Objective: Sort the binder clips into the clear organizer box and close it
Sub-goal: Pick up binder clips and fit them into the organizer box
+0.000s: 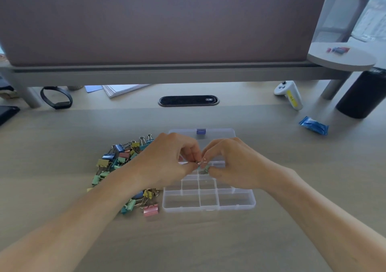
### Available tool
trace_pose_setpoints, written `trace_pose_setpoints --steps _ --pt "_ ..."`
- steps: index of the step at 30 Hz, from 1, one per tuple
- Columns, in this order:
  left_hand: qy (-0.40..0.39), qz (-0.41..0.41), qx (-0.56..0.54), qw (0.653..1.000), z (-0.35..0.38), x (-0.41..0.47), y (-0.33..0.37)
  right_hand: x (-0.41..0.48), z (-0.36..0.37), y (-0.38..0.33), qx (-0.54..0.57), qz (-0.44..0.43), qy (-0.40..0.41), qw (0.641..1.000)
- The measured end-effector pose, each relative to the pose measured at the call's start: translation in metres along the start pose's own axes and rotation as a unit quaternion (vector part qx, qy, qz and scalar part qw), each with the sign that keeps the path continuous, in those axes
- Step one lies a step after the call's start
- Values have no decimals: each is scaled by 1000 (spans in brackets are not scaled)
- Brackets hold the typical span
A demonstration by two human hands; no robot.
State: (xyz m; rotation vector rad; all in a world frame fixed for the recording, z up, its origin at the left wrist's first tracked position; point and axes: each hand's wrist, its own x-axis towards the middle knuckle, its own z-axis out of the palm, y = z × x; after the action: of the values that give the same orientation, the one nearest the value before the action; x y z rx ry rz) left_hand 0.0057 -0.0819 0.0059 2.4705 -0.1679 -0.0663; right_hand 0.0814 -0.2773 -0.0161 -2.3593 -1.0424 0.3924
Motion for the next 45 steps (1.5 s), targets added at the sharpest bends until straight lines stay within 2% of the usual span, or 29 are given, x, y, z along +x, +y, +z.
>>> trace_pose_setpoints --steps 12,19,24,30,36,40,45 --pt "-3 15 -6 1000 5 -1 -6 1 -7 -3 -60 -34 -78 995" --pt "26 63 20 997 17 -9 -15 1 -8 -7 -67 -46 -98 992" --pt "37 66 26 997 20 -11 -17 1 -8 -2 -39 -62 -89 993" --pt "40 58 28 997 19 -12 -16 -7 -6 7 24 -35 -9 999" --pt "69 67 -1 995 21 -14 -17 -7 -6 7 36 -18 39 998" --pt "112 52 -35 992 21 -17 -19 -1 -6 6 -32 -47 46 997" --pt "98 49 -30 994 22 -16 -19 1 -8 6 -107 -120 19 987"
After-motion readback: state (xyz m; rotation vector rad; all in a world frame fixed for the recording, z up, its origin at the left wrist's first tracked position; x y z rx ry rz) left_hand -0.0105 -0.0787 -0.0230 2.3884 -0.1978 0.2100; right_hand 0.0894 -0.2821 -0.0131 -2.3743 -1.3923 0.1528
